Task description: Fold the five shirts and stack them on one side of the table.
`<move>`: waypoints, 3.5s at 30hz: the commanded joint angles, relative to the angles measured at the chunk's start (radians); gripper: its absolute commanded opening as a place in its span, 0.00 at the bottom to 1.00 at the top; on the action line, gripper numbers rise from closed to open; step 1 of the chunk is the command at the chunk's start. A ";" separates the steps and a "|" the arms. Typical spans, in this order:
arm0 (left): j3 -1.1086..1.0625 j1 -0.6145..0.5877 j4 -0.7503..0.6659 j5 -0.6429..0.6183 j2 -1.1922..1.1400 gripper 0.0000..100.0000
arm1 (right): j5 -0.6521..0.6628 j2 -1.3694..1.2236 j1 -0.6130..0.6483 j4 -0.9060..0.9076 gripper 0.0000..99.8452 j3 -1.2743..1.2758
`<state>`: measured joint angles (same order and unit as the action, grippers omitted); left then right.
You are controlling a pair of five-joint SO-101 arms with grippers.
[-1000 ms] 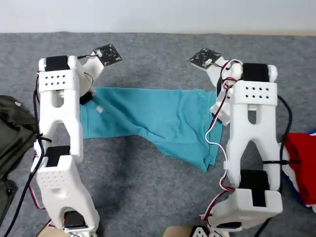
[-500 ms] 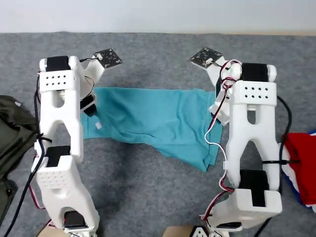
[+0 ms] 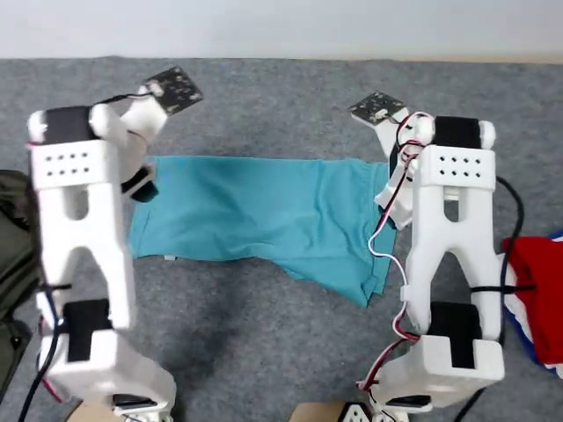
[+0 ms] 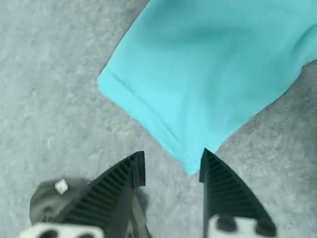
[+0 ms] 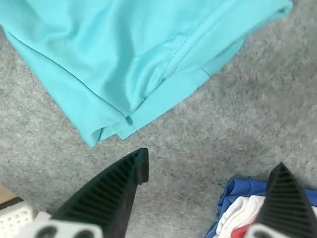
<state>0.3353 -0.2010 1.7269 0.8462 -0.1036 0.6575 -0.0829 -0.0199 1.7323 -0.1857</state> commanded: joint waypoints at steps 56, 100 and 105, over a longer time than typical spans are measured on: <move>-0.213 -0.160 0.025 -0.470 0.052 0.00 | -0.646 -0.395 0.108 -0.696 0.10 -0.012; -0.213 -0.153 0.025 -0.471 0.052 0.00 | -0.623 -0.536 0.071 -0.473 0.07 -0.301; -0.213 -0.153 0.025 -0.471 0.054 0.00 | -0.583 -0.530 0.058 -0.506 0.01 -0.301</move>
<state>0.1204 -0.3621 1.7300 0.3813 -0.0667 0.0269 -0.6245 0.0568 1.2505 -0.4388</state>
